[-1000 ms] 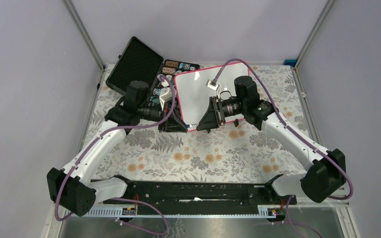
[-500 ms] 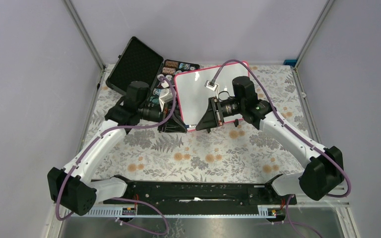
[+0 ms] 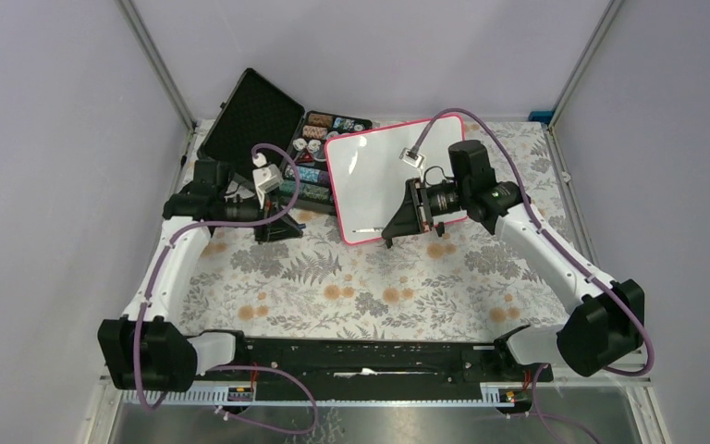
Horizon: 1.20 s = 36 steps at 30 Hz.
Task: Write a sentence on the whiteboard
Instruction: Put down the pen cap at the corner of the board.
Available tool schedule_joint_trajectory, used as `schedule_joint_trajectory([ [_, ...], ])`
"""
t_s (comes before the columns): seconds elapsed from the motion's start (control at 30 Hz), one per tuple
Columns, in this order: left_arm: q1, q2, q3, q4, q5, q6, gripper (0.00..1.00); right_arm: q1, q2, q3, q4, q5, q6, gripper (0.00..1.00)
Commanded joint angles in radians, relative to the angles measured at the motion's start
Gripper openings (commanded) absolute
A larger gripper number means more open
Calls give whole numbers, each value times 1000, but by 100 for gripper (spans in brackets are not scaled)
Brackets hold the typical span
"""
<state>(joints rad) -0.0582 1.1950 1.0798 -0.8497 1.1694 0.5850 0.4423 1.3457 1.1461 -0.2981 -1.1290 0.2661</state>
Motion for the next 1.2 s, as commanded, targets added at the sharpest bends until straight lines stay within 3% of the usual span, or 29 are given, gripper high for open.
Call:
schedule_joint_trajectory([
  [0.0, 49, 30, -17, -156, -144, 273, 0, 5, -9, 79, -226, 113, -208, 0],
  [0.17, 57, -48, -207, 91, -427, 236, 0, 14, -7, 83, -295, 346, -345, 0],
  [0.3, 57, -103, -362, 261, -552, 216, 3, 17, -20, 29, -260, 363, -351, 0],
  [0.57, 41, -3, -472, 424, -836, 240, 8, 18, -19, 23, -231, 465, -388, 0],
  [0.7, -9, 41, -509, 496, -960, 228, 19, 18, -30, 15, -230, 474, -391, 0],
  [0.93, -38, 136, -471, 460, -954, 194, 47, 18, -36, 16, -238, 481, -401, 0],
  [1.17, -38, 110, -355, 300, -836, 125, 53, 18, -16, 56, -260, 502, -434, 0],
])
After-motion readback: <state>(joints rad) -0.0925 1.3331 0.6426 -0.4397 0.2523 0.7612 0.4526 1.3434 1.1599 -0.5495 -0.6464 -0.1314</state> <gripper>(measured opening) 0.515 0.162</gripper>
